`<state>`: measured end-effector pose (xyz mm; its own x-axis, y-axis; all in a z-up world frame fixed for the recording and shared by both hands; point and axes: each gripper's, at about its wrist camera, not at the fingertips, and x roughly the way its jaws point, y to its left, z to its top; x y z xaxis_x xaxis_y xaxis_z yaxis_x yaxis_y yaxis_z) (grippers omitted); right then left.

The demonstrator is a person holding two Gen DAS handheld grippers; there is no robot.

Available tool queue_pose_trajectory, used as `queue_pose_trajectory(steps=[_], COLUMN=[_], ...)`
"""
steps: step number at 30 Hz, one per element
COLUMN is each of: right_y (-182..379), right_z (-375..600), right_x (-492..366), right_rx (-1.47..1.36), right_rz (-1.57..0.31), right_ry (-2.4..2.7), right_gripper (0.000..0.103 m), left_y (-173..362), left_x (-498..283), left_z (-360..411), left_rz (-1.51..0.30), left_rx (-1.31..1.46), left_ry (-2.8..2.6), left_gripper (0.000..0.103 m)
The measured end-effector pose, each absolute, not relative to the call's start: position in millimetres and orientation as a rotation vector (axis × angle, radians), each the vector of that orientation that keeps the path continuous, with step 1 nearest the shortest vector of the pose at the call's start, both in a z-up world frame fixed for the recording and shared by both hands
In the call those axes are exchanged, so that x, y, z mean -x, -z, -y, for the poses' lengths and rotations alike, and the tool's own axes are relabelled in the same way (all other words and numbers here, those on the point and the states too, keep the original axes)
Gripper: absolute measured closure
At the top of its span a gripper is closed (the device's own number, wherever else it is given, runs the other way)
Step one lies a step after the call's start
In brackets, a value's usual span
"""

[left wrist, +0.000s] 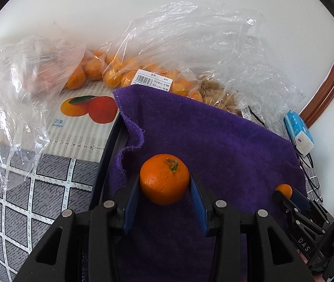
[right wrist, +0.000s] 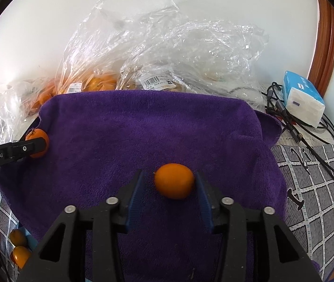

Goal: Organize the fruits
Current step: 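Open both grippers to drop the oranges onto the purple towel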

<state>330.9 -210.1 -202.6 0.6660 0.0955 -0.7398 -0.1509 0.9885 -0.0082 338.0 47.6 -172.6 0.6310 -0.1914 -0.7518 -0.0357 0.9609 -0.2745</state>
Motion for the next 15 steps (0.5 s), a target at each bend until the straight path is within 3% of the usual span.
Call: queue_pose_trajectory(steps=[4,7,15], right_y=[196.4,188.0,163.1], right_z=[211.0,211.5,211.5], right_x=[-326.1,-322.3,-297.2], right_rx=[0.049,0.037,0.039], right_rz=[-0.805,-0.778,-0.783], right_ry=[-0.146,-0.138,-0.1], right_gripper=[0.039,0.031,0.03], left_y=[168.6,158.8,124.8], left_x=[-336.3,-331.9,-314.2], left_z=[-47.0,-46.6,-32.8], left_rz=[-0.872,-0.842,-0.778], left_rx=[0.281,0.28,0.251], left_ry=[0.102,0.108,0.148], left_gripper=[0.062,0.052,0.05])
